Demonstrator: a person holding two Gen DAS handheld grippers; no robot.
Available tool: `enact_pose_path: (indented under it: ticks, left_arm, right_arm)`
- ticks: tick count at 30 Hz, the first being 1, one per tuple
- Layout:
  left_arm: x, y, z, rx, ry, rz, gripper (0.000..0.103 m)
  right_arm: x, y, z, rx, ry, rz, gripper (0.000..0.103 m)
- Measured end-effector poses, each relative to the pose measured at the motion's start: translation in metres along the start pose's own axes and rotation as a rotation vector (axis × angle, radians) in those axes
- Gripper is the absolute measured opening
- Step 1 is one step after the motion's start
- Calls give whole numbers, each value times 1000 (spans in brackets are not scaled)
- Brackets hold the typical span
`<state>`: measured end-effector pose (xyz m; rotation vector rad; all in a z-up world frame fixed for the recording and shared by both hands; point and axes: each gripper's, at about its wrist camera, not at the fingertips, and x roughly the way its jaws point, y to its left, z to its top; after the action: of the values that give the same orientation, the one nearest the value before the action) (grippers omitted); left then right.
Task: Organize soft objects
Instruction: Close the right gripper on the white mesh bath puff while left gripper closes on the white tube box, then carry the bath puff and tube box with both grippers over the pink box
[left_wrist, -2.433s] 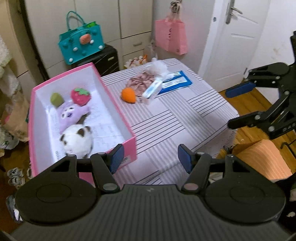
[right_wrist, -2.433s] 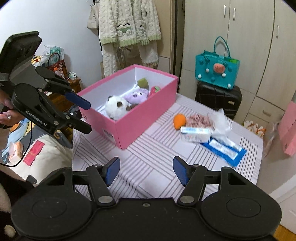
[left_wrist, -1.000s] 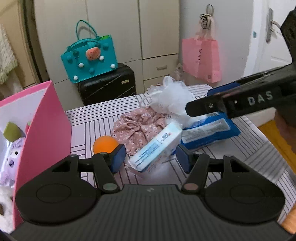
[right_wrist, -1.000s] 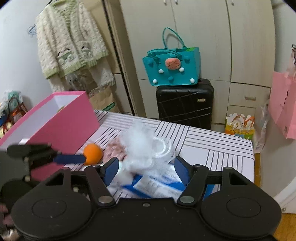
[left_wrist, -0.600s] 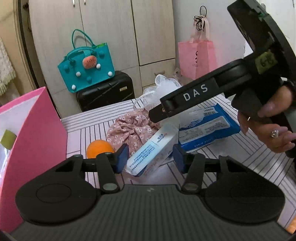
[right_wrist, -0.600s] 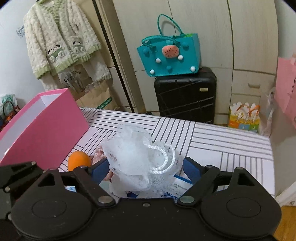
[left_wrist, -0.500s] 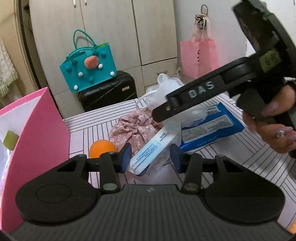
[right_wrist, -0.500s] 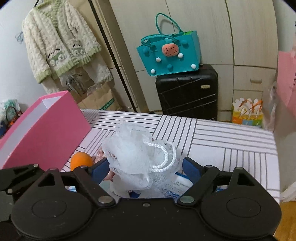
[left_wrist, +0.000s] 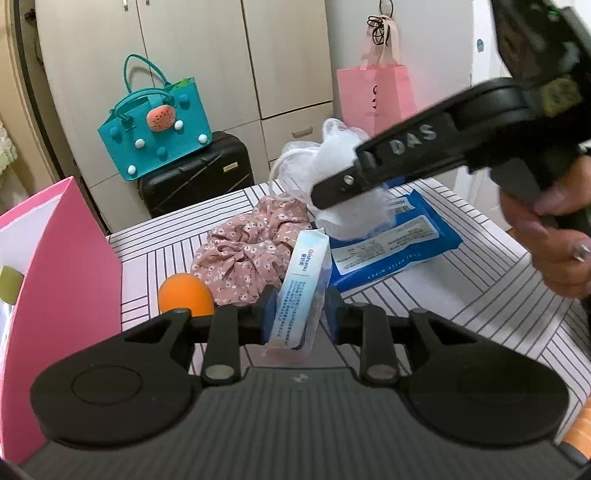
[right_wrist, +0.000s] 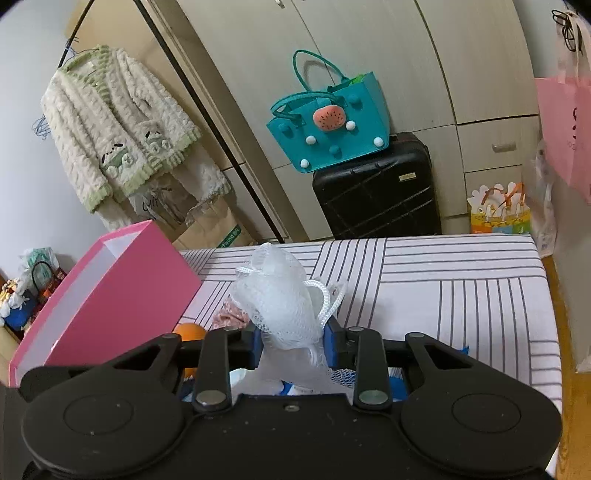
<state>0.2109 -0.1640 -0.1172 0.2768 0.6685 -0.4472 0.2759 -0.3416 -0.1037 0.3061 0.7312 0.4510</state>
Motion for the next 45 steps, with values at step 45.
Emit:
enact_pose_path:
  ticks: [45]
  left_arm:
    - [-59, 19, -19, -112, 112, -152, 16]
  right_arm:
    - [-70, 36, -82, -116, 191, -92, 36]
